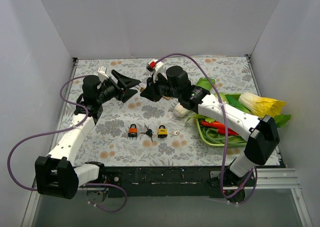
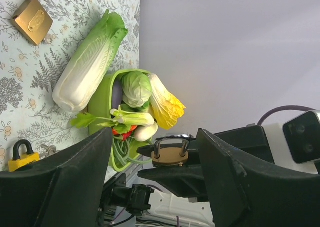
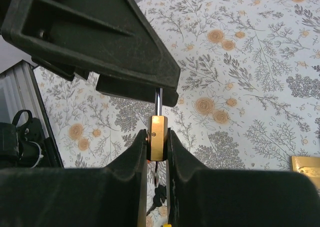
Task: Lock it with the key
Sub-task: Lock the lock.
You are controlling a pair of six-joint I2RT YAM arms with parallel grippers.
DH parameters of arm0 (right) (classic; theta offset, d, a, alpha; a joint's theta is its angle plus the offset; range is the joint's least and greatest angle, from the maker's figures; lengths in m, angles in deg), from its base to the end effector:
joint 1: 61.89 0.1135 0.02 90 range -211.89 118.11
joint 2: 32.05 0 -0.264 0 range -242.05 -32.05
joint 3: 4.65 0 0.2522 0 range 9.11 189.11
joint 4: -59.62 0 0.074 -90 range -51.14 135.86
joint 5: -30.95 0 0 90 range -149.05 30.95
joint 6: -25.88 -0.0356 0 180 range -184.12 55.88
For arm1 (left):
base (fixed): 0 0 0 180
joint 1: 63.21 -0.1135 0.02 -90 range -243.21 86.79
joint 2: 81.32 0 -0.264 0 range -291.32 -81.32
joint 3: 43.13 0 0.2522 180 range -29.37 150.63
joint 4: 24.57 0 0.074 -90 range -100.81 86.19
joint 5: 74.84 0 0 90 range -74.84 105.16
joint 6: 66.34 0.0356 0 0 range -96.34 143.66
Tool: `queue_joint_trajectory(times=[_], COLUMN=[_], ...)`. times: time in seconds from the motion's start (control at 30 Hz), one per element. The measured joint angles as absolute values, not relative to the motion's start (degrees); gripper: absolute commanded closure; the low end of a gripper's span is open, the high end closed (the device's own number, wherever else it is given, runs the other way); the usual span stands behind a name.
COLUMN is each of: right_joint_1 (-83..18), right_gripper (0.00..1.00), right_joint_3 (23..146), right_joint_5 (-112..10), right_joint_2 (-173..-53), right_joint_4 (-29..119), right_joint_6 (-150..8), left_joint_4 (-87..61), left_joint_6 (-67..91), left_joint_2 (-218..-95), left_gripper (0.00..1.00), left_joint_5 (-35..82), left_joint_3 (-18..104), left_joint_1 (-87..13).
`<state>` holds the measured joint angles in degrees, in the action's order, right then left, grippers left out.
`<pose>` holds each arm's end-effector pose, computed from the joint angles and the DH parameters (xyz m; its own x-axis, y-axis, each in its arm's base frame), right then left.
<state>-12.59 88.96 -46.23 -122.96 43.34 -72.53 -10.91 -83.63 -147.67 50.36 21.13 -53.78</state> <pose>0.2430 0.2946 0.3638 -0.2802 -0.1070 -0.9540 -0.8480 0.4933 0.1937 0.2584 -0.0637 0.3181 -0.5708 -0.6961 0.4354 -0.4581 -0.1701 -0.8725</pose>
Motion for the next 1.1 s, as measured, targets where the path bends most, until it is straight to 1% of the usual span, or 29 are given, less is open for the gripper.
queue_joint_trajectory(times=[0.2, 0.33, 0.4, 0.5, 0.57, 0.6, 0.63, 0.7, 0.73, 0.77, 0.8, 0.83, 0.87, 0.93, 1.0, 1.1], right_joint_1=[-12.3, -12.3, -12.3, -12.2, -12.2, -12.2, -12.2, -12.1, -12.1, -12.1, -12.1, -12.1, -12.1, -12.1, -12.2, -12.9], right_gripper=[0.99, 0.99, 0.99, 0.99, 0.99, 0.99, 0.99, 0.99, 0.99, 0.99, 0.89, 0.66, 0.56, 0.42, 0.39, 0.4], right_joint_3=[89.0, 88.9, 88.9, 88.9, 88.9, 88.9, 88.9, 88.7, 88.6, 88.5, 88.4, 88.4, 88.4, 88.4, 88.4, 88.4], right_joint_5=[-47.4, -47.9, -48.0, -48.0, -48.0, -48.0, -48.0, -48.0, -48.1, -48.1, -48.1, -48.0, -48.0, -47.2, -45.9, -42.8], right_joint_2=[-123.0, -123.0, -123.0, -123.1, -123.2, -123.2, -123.2, -123.2, -123.2, -123.2, -123.2, -123.2, -123.2, -123.2, -123.2, -123.2], right_joint_4=[44.5, 44.8, 44.8, 44.8, 44.8, 44.8, 44.8, 44.8, 44.8, 45.0, 45.2, 45.2, 45.2, 45.3, 45.4, 44.7], right_joint_6=[-73.7, -74.7, -74.8, -75.0, -75.3, -75.4, -75.6, -75.8, -75.9, -76.0, -76.0, -76.0, -76.0, -76.1, -76.2, -75.7], left_joint_4=[-13.2, -14.2, -14.5, -15.3, -15.5, -15.5, -15.6, -15.9, -15.9, -15.9, -15.9, -15.8, -15.8, -15.6, -14.6, -13.4], left_joint_6=[-85.5, -86.3, -86.6, -86.8, -86.9, -87.0, -87.0, -87.1, -87.1, -87.2, -87.1, -87.1, -87.1, -86.8, -86.1, -84.8], left_joint_2=[-147.5, -147.3, -147.3, -147.3, -147.3, -147.3, -147.3, -147.3, -147.3, -147.3, -147.3, -147.3, -147.3, -147.3, -147.3, -147.3], left_gripper=[0.48, 0.53, 0.59, 0.6, 0.63, 0.67, 0.73, 0.81, 0.93, 1.0, 1.0, 1.0, 1.0, 1.0, 1.0, 1.0], left_joint_5=[49.6, 48.9, 48.6, 48.4, 48.1, 48.0, 47.9, 47.8, 47.7, 47.8, 47.6, 47.6, 47.6, 47.5, 47.2, 47.1], left_joint_3=[20.4, 19.7, 19.6, 19.6, 19.6, 19.6, 19.6, 19.6, 19.6, 19.6, 19.6, 19.6, 19.6, 19.6, 19.6, 19.6], left_joint_1=[-52.4, -51.7, -51.6, -51.4, -51.4, -51.4, -51.4, -51.4, -51.3, -51.3, -51.3, -51.3, -51.3, -51.3, -51.4, -52.0])
